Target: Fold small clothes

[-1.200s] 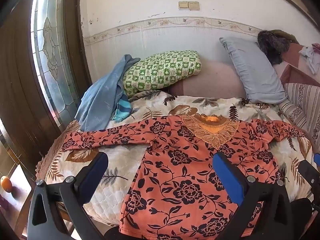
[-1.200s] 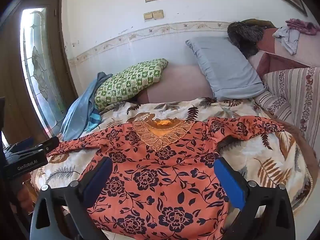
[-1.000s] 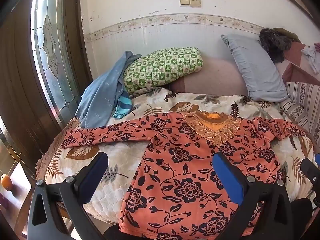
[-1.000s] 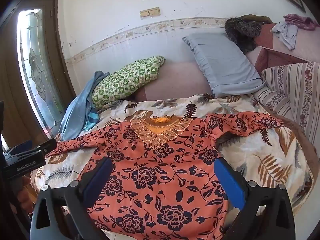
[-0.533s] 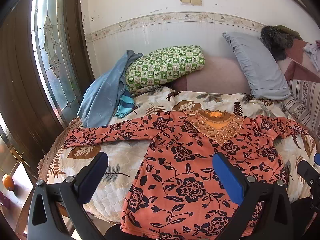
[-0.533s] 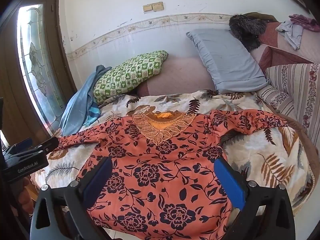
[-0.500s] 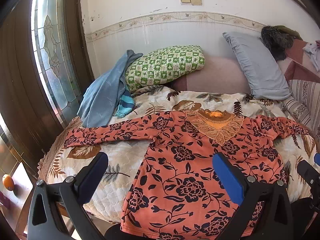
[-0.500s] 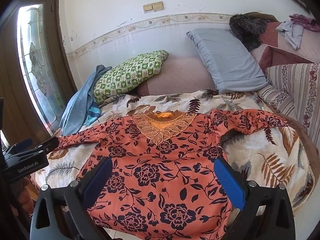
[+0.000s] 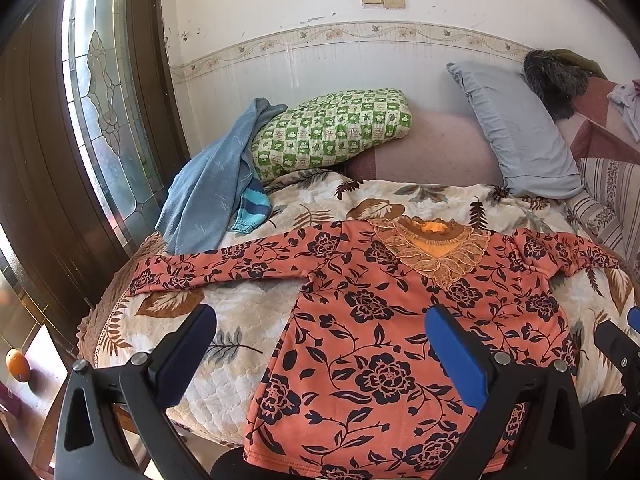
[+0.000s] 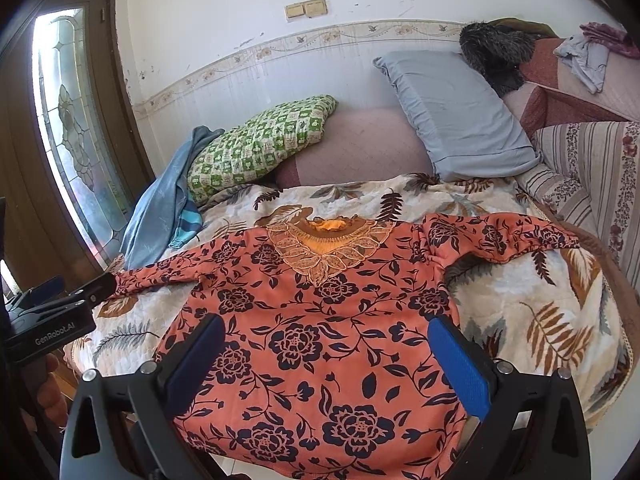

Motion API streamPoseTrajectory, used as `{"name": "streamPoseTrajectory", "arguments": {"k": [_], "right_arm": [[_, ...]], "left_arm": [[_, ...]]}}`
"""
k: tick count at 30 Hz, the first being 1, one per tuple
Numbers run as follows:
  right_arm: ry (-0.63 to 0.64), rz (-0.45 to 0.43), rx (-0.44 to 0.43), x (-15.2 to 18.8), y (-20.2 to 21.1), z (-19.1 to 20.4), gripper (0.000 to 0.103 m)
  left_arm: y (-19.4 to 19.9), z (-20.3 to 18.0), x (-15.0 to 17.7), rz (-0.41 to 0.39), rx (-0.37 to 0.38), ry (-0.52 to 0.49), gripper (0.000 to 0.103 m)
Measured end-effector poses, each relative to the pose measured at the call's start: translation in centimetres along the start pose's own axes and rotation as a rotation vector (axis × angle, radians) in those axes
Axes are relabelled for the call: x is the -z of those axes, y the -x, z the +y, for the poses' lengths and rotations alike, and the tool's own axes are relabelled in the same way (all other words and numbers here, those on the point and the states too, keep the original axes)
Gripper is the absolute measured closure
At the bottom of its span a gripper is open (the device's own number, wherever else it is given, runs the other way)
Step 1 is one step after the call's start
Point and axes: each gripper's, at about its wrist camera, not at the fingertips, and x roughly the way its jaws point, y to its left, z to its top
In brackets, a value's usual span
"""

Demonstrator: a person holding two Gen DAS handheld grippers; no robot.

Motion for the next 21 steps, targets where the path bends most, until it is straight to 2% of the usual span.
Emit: {"name": "streamPoseTrajectory", "arguments": {"k": [21], "right_arm": [[-0.001, 0.01, -0.009, -0.09, -0.27, 0.13, 0.001]], "left_arm": [[0.04, -0.65, -0.48, 0.007, -0.008, -0.016, 0.0]]}}
